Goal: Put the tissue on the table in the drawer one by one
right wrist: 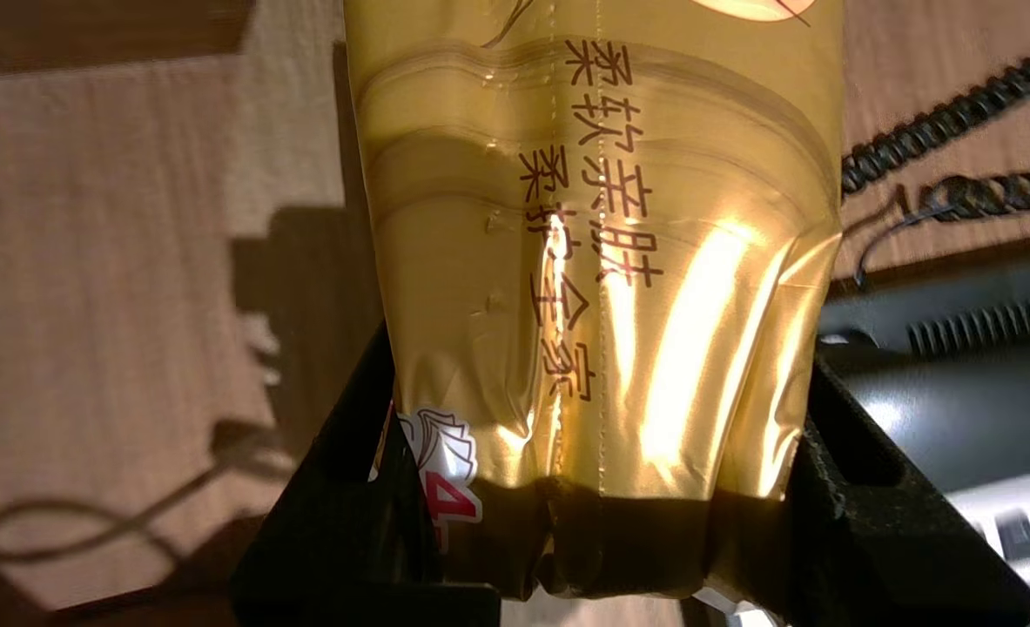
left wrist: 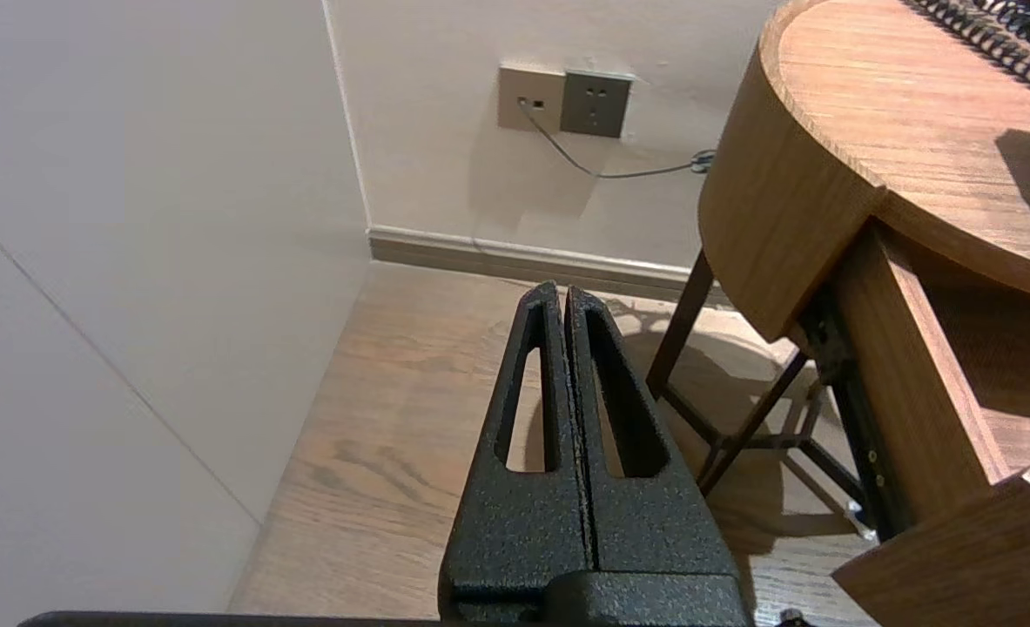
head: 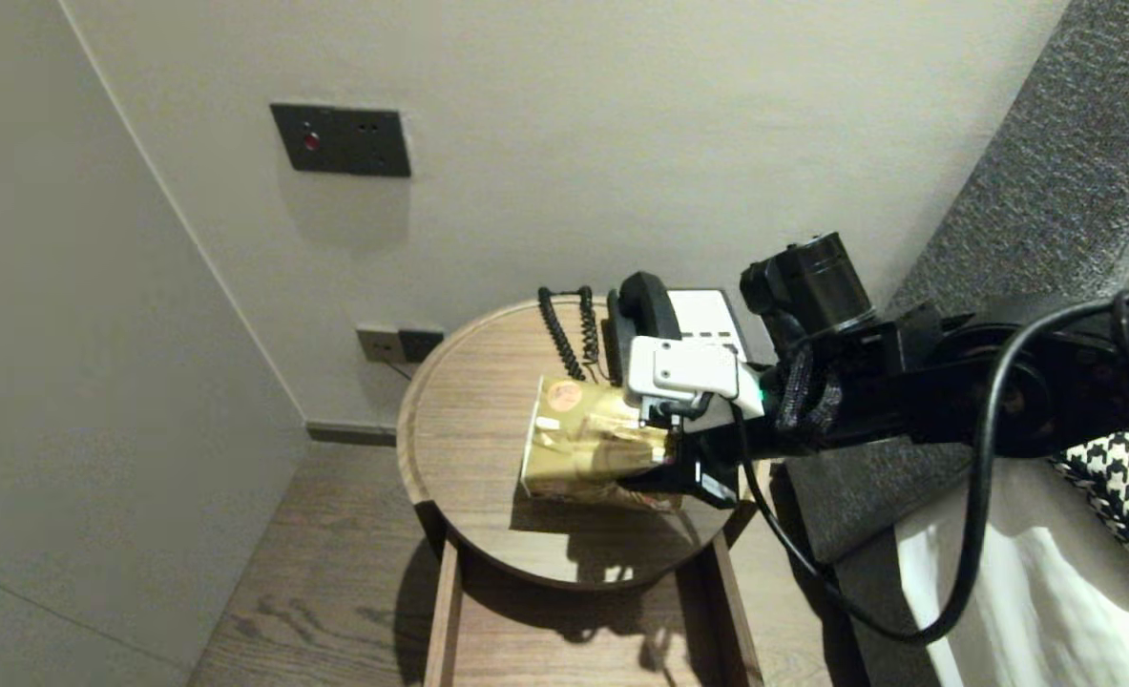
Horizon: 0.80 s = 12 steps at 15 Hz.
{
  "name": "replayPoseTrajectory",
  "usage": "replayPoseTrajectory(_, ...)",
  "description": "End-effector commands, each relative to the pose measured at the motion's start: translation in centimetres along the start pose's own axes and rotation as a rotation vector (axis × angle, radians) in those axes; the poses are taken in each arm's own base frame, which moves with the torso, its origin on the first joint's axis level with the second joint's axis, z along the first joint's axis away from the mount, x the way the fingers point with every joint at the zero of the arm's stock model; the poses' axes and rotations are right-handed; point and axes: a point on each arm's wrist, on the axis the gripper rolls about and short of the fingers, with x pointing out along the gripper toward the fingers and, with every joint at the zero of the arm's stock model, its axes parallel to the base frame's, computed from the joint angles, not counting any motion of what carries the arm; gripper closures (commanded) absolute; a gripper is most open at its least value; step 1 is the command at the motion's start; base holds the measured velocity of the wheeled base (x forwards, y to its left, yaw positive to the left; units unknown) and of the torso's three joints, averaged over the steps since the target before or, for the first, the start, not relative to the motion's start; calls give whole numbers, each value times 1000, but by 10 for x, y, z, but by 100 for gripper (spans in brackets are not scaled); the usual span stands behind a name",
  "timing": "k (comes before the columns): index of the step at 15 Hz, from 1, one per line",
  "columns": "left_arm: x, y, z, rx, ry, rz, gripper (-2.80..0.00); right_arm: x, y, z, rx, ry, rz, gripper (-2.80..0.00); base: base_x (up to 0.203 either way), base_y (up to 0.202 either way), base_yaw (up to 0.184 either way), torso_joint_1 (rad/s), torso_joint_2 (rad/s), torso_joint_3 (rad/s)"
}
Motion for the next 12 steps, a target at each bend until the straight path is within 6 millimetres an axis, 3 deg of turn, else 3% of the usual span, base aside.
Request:
replayPoseTrajectory(1, 0, 0, 0, -1, -2, 1, 0, -28, 5, 10, 25, -40, -30, 0, 0, 0, 0, 0, 0, 0)
replayPoseTrajectory(4, 0, 0, 0, -1, -2, 1, 0, -53, 12, 19, 164, -67, -36, 0, 0, 0, 0, 0, 0, 0)
replayPoseTrajectory(8, 0, 0, 0, -1, -2, 0, 0, -63, 19, 21, 227, -80, -29, 0, 0, 0, 0, 0, 0, 0)
replayPoseTrajectory(12, 0, 0, 0, -1, -2, 1, 0, -84, 24, 31, 405, -130, -46, 0, 0, 0, 0, 0, 0, 0)
